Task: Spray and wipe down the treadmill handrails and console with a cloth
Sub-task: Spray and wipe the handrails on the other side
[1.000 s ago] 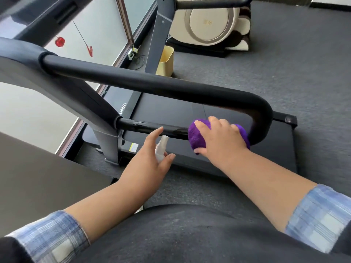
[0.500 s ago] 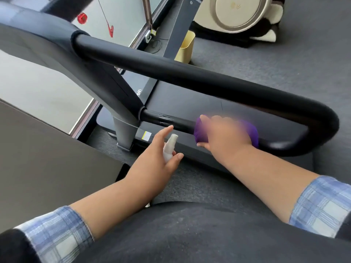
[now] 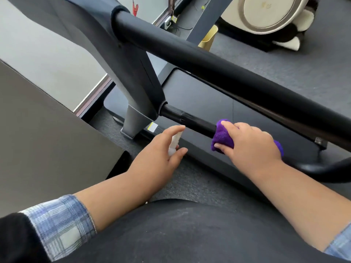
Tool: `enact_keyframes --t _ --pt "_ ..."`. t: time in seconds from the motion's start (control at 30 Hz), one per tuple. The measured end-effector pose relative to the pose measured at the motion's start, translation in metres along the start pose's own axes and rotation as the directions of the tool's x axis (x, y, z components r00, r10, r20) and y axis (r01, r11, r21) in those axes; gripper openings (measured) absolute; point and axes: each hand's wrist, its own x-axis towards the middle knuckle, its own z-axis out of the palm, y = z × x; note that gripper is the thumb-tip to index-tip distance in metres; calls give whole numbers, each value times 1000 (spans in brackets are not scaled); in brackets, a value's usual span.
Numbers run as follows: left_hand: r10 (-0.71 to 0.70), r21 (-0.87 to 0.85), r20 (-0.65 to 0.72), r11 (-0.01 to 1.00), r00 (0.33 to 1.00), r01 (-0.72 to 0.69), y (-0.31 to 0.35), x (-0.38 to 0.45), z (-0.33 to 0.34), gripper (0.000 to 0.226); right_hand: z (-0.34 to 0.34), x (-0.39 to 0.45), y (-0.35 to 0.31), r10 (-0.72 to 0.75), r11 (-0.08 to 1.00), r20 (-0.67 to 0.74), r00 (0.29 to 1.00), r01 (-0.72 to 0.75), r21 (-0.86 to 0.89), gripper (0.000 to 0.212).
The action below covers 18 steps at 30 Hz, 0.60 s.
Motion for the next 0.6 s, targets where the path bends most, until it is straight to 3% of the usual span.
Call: enact_keyframes --t 0.37,0.47,0.6 --pt "-98 73 -74 992 992 103 -19 -8 -35 52 -3 105 -134 -146 984 24 989 143 107 66" --pt "-92 87 -64 991 994 98 -20 -12 -34 52 -4 110 -136 -147 987 62 987 142 72 69" --pt "-69 55 -68 996 995 73 -19 -14 -30 54 -12 93 -106 -142 977 127 982 118 180 67"
